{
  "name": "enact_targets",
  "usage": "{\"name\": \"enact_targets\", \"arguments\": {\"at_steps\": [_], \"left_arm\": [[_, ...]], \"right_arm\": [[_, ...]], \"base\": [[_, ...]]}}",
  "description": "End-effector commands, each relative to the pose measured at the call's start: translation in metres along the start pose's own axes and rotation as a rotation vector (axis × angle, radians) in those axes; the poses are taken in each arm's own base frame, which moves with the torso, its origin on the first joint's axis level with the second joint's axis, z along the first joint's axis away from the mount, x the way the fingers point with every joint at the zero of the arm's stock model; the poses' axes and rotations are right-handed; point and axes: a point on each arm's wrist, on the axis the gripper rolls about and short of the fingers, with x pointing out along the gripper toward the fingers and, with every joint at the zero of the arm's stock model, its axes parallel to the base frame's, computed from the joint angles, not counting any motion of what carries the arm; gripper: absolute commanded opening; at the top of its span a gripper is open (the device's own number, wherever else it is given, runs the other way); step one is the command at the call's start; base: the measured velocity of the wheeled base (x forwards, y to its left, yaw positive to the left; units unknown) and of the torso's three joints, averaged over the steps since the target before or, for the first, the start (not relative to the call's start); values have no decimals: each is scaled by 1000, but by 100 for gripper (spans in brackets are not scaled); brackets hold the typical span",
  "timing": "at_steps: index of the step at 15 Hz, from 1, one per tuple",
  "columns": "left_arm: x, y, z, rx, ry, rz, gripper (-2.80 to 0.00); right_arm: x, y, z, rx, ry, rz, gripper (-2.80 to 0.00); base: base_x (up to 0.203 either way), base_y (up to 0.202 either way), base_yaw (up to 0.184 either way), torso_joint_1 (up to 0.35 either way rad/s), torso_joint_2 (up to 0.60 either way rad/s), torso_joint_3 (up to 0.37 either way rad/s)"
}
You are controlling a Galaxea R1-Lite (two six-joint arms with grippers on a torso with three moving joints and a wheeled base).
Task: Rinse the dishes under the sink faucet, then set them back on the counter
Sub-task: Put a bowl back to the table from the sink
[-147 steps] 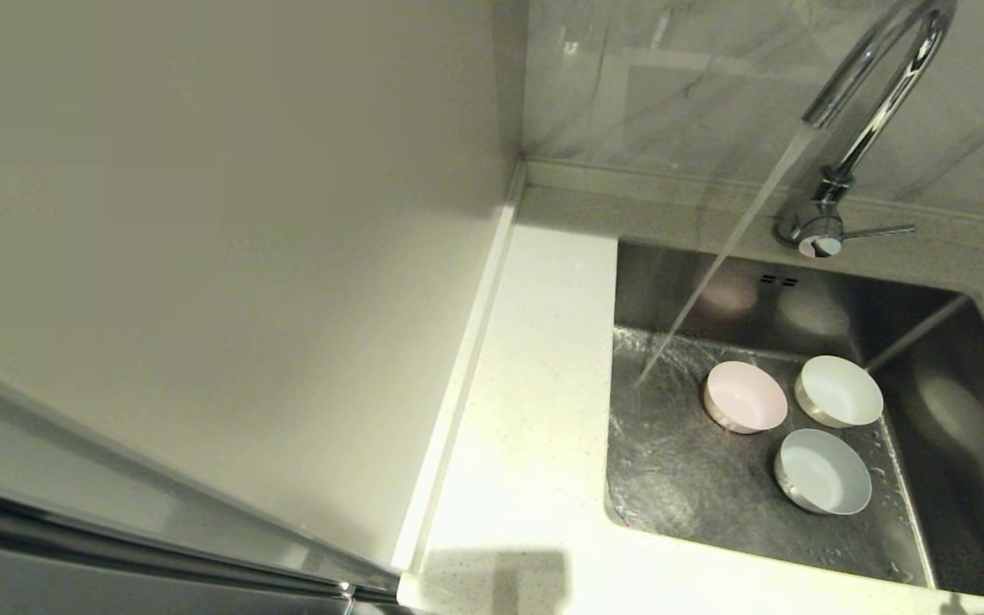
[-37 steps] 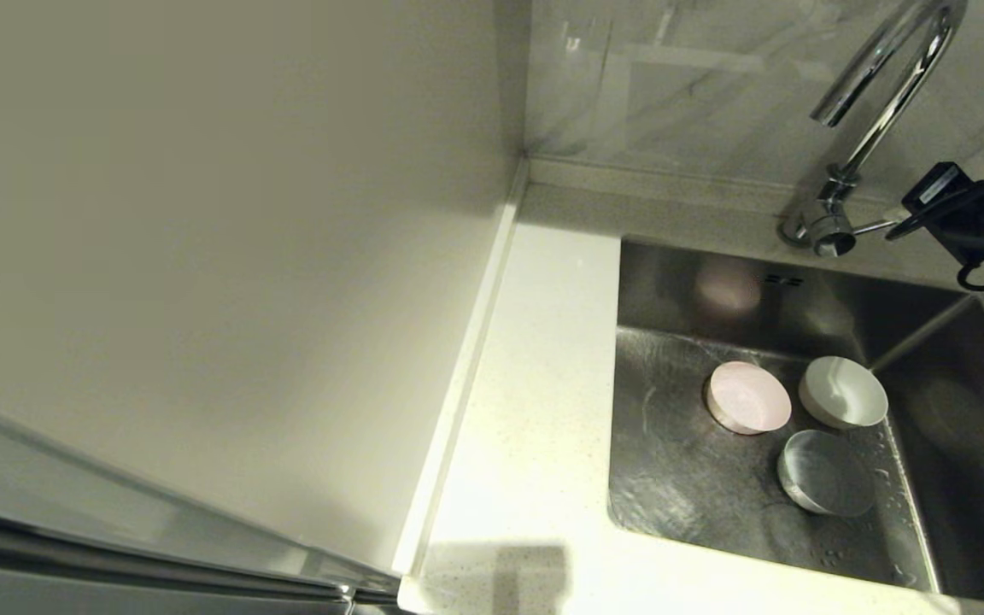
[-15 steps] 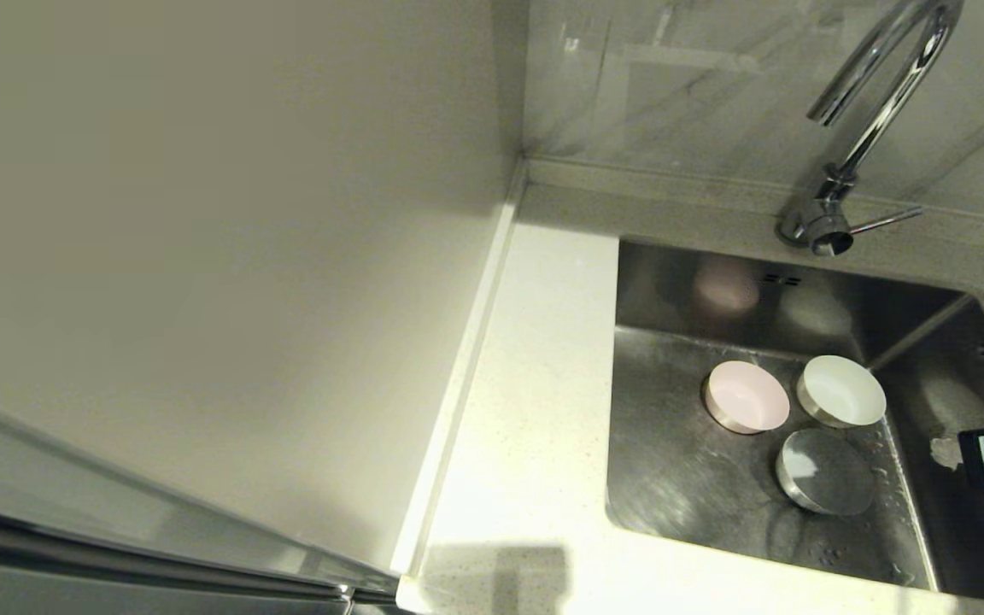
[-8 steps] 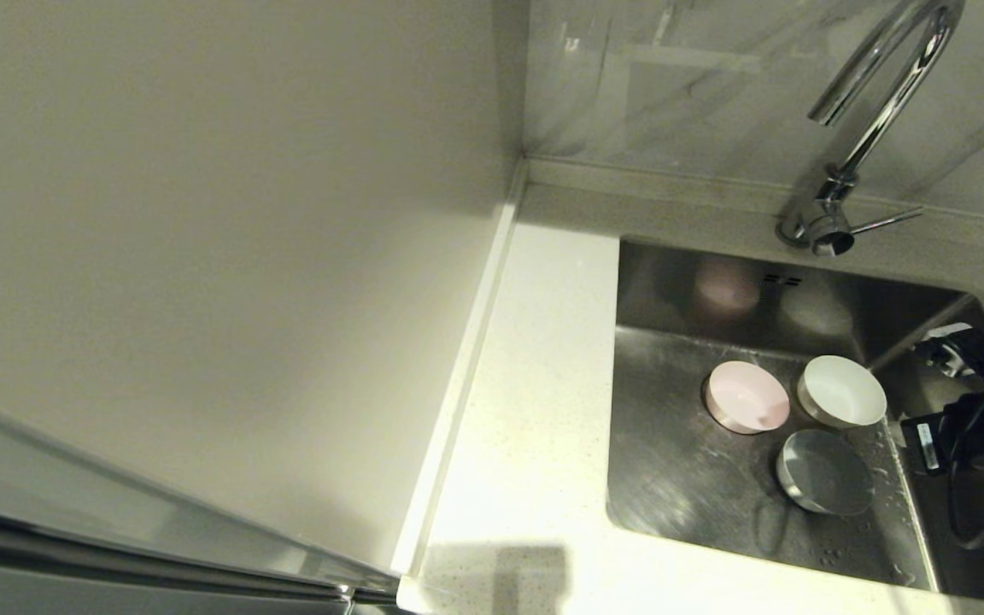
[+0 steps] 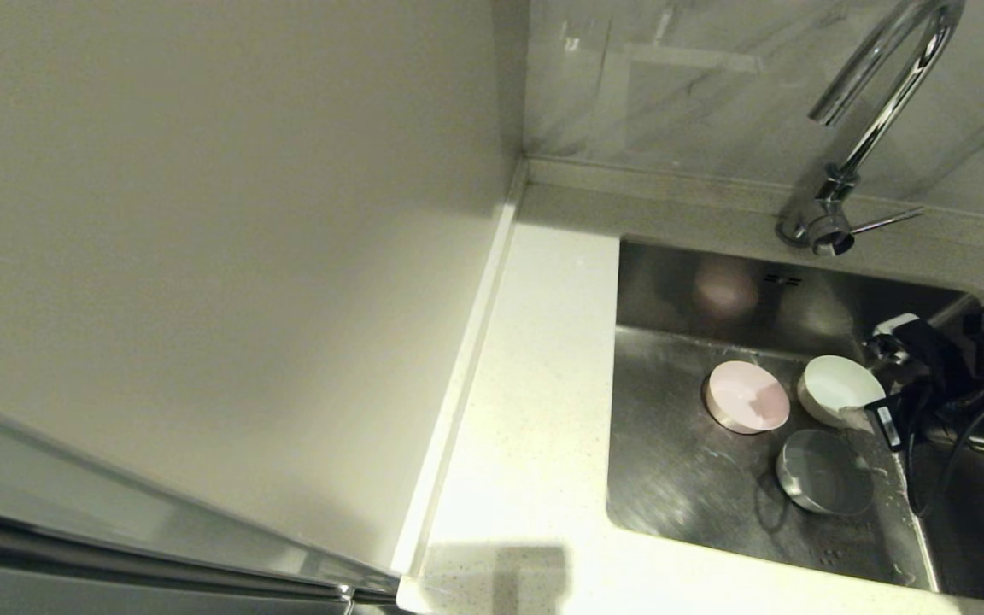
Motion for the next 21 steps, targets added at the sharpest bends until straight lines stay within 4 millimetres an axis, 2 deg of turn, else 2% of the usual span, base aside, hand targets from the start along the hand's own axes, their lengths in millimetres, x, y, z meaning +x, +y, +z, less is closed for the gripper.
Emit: {"name": "enact_targets", "arguments": {"at_steps": [1,6,10,14,21], "left_arm": [[0,0,0,-1,-3,1,-280],[0,0,0,-1,-3,1,-280],[0,0,0,-1,-3,1,-280],[0,0,0,-1,-3,2,-280],[0,0,0,-1,-3,-1,-280]], "right_arm": [[33,2,-3,-59,-25,-29,0],[80,-1,2,-137,-123,-120,0],[105,-1,1,-137,-125,-152,0],[117,-1,-5,-132,-105,-158,0],[135,-8,1,-121,-111,-221,0]], "base": [[0,0,0,0,0,0],[0,0,0,0,0,0],[0,0,0,0,0,0],[0,0,0,0,0,0],[0,0,0,0,0,0]]}}
